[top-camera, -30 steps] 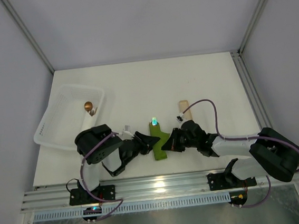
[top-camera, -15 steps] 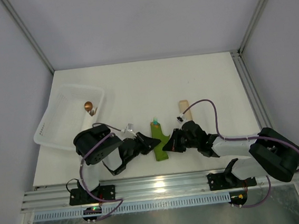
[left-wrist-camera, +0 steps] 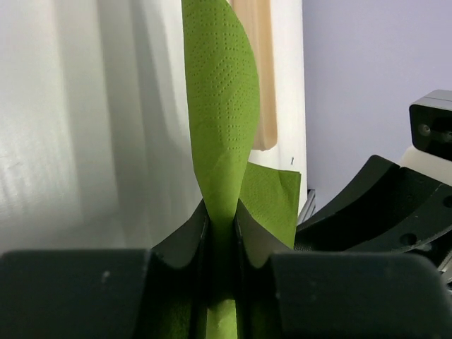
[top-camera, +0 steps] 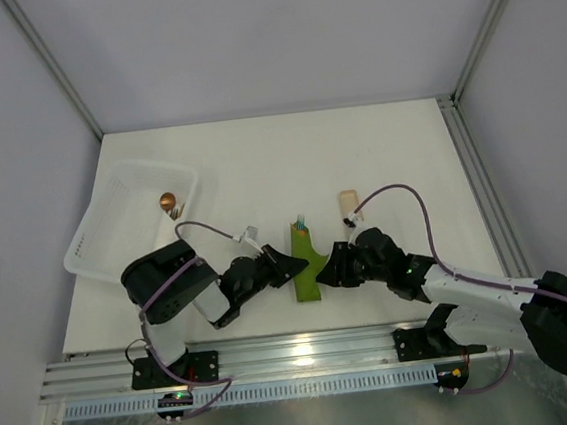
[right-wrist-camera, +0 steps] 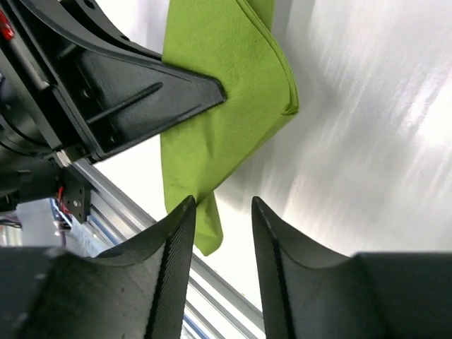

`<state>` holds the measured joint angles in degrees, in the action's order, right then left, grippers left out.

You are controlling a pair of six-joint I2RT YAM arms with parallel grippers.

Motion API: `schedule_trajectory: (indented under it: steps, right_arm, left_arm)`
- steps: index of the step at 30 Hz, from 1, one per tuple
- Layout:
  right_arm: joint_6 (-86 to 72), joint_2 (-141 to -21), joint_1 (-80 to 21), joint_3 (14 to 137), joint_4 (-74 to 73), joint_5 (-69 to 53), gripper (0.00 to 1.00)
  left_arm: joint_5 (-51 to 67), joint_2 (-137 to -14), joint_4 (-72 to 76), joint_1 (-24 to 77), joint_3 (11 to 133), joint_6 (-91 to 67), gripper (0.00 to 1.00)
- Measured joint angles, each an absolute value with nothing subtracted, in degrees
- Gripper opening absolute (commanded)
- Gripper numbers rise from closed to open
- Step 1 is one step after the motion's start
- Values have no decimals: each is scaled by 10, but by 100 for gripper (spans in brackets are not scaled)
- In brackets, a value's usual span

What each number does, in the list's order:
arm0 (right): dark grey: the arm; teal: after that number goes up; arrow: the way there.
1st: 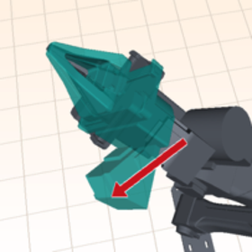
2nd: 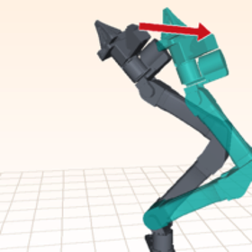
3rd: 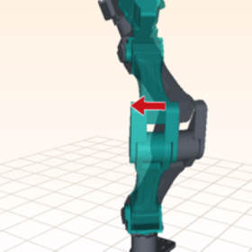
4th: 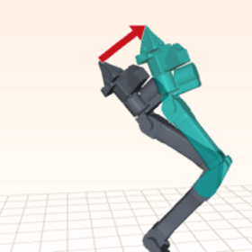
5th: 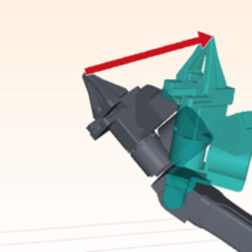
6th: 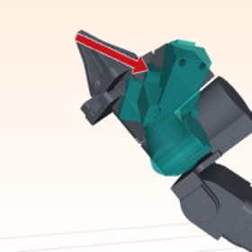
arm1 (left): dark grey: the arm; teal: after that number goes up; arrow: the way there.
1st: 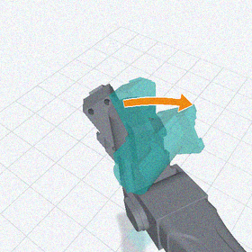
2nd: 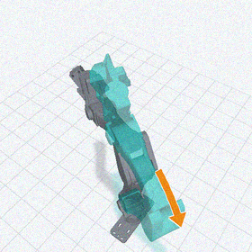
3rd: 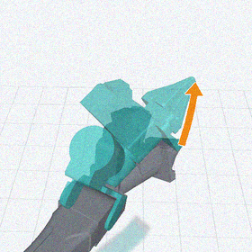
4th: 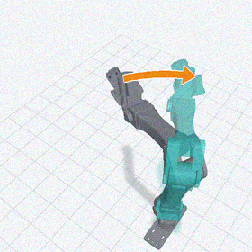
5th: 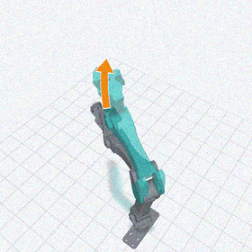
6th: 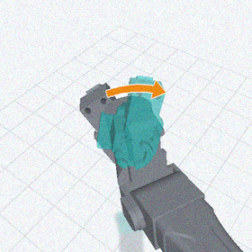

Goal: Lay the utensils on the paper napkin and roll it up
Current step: Pick up the napkin from the center of the board.

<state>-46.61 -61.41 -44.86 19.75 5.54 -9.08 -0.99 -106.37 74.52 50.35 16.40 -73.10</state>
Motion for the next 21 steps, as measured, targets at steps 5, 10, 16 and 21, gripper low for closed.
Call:
schedule_trajectory:
  steps: [5,10,16,21]
  right_arm:
    - [-423,-533,-449,209,-36,-74,46]
    - [-390,-466,-448,232,-103,-76,47]
    - [-358,-429,-448,301,-154,-87,47]
    - [-349,-382,-448,340,-203,-83,48]
  left_arm:
    - [-10,-983,686,513,178,-680,0]
    - [-32,-882,577,545,212,-598,0]
    - [-72,-803,453,573,246,-521,0]
    - [-98,-787,378,573,250,-490,0]
